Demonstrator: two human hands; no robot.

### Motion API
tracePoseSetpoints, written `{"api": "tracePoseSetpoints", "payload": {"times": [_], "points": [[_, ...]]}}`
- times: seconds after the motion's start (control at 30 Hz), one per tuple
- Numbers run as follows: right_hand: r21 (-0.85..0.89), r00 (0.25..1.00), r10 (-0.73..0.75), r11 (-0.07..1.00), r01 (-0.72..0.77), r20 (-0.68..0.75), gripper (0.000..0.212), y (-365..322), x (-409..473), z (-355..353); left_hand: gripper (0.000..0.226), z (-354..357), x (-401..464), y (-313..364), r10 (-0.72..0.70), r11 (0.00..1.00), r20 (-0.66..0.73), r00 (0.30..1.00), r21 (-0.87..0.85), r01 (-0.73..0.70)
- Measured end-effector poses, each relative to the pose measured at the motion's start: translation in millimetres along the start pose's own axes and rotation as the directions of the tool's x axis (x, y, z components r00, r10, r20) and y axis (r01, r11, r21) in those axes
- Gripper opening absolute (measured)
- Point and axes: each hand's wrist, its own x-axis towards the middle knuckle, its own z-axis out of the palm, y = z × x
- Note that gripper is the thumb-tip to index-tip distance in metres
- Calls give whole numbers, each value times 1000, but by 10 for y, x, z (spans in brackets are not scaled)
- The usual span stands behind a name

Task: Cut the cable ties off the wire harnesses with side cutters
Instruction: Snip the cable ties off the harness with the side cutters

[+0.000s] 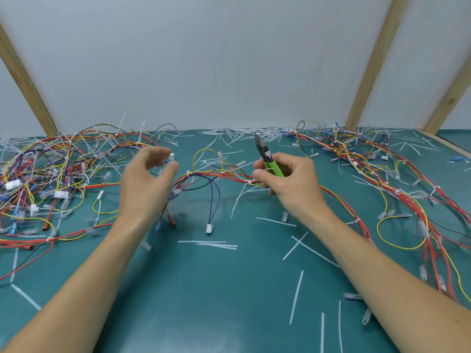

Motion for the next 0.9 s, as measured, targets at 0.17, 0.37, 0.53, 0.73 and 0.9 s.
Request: {"api": "tracePoseSetpoints", "payload": {"times": [0.17, 0.37, 0.53, 0.73, 0.9], "points": [[-80, 1000, -21, 997, 21, 6, 13, 6, -29, 60, 15, -80, -315, 442, 637, 771, -79, 767, 34, -636], [-47, 998, -41, 998, 43, 50, 12, -26, -63, 114, 27, 263, -494, 376, 536, 721, 434, 724, 210, -660], [41, 991, -58, 998, 53, 121, 14, -95, -112, 166, 30, 321, -351, 116, 488, 669, 452, 747, 356, -652], [61, 997, -10, 998, 5, 80, 15, -152, -120, 184, 27, 340, -228, 26, 502, 676, 374, 780, 393, -624], [19, 999, 44, 999, -44, 27, 9, -109, -99, 167, 29, 365, -248, -39, 426, 830, 459, 780, 145, -539]]}}
